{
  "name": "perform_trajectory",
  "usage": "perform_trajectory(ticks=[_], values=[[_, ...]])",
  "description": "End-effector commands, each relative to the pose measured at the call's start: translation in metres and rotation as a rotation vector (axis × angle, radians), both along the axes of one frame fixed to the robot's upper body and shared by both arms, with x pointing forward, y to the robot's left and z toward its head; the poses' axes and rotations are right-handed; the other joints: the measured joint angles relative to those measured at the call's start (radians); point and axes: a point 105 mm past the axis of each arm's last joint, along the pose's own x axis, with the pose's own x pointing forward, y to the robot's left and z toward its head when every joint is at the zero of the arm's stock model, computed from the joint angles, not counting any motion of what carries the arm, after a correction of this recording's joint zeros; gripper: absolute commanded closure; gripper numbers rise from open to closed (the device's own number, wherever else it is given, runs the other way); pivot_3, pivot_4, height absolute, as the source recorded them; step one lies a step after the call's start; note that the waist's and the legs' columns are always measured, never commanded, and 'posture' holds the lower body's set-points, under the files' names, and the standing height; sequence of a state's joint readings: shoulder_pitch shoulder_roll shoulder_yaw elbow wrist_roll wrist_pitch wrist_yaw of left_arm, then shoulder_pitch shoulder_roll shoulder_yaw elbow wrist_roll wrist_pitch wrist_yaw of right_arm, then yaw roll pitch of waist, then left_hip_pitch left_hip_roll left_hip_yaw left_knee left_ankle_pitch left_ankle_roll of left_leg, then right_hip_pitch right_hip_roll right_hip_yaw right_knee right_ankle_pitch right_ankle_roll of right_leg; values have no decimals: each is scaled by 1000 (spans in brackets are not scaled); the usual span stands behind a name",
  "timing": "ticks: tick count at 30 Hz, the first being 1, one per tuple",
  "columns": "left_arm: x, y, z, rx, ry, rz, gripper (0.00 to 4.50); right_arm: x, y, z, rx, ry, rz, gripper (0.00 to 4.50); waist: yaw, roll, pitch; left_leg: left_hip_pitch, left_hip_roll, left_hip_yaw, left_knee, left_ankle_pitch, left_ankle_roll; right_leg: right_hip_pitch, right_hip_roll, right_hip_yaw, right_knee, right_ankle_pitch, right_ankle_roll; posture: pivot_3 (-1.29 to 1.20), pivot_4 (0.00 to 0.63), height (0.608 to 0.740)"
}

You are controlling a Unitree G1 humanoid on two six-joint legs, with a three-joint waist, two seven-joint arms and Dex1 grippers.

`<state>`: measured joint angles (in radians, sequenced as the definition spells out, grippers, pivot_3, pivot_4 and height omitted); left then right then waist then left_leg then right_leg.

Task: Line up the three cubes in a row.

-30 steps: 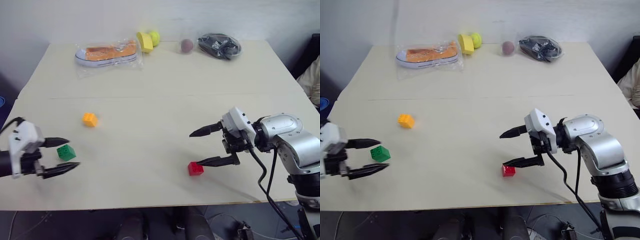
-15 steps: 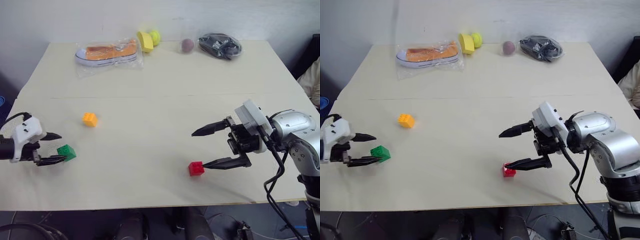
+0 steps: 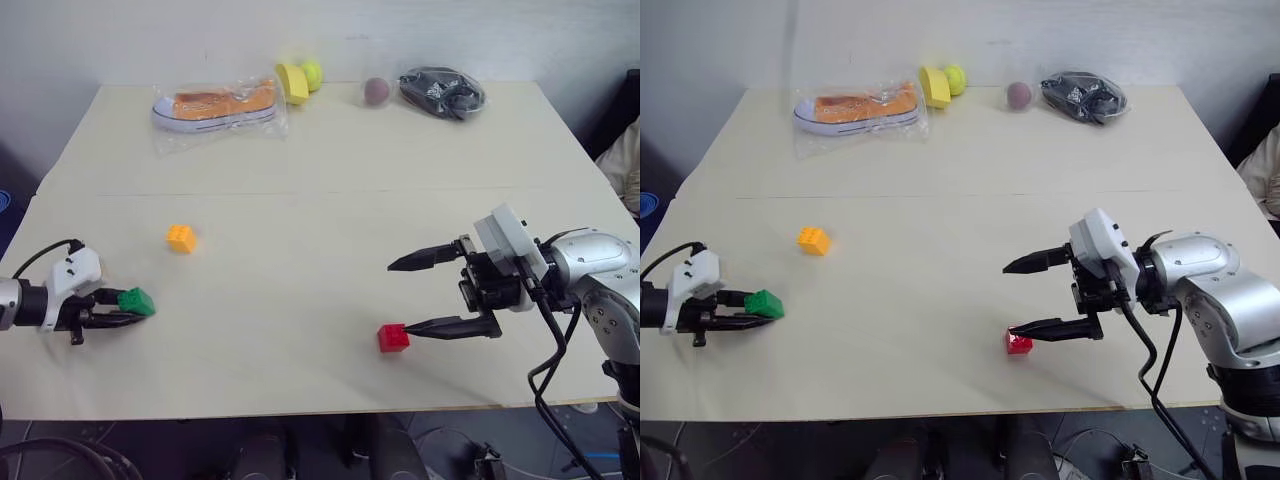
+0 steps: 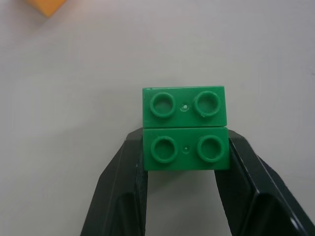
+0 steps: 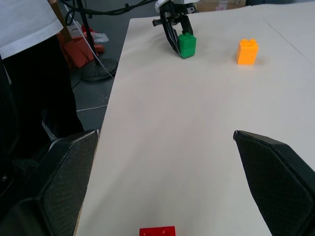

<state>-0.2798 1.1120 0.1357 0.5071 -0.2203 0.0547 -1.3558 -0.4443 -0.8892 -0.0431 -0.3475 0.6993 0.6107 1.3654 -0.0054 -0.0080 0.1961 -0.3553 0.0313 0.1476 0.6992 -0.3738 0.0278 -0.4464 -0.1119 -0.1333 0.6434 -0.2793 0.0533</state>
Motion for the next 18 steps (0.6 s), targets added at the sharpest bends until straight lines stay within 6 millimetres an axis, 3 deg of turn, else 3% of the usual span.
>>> perform_trajectory(ticks=[1, 6, 11, 15, 18], values=[[-4, -26, 9, -14, -44, -108, 2999, -4, -13, 0, -49, -13, -1, 0, 0, 0, 0, 0, 0, 0, 0, 0, 0, 0, 0, 0, 0, 0, 0, 0, 150, 740], [-17, -81, 11, -9, -54, -302, 2999, -9, -25, -9, -121, -13, -1, 0, 4, 0, 0, 0, 0, -1, 1, 0, 0, 1, -1, 0, -2, 0, 0, 0, 150, 740], [-15, -162, 6, 45, -124, -480, 2999, -14, -33, -10, -135, 11, -43, 0, 11, 0, 0, 1, -1, -1, 1, 0, 1, 2, -1, 1, -3, 0, 1, 0, 150, 740], [-15, -205, 3, 73, -155, -549, 2999, -21, -36, -9, -145, 31, -57, 0, 8, -1, 0, 1, -1, -1, 1, 1, 0, 2, 1, 2, 0, 1, 1, 0, 150, 740], [-19, -217, -1, 104, -146, -585, 2999, -23, -37, -9, -147, 40, -63, 0, 4, -1, 0, 2, -1, 0, 1, 1, 0, 2, 1, 2, -1, 1, 1, 0, 150, 740]])
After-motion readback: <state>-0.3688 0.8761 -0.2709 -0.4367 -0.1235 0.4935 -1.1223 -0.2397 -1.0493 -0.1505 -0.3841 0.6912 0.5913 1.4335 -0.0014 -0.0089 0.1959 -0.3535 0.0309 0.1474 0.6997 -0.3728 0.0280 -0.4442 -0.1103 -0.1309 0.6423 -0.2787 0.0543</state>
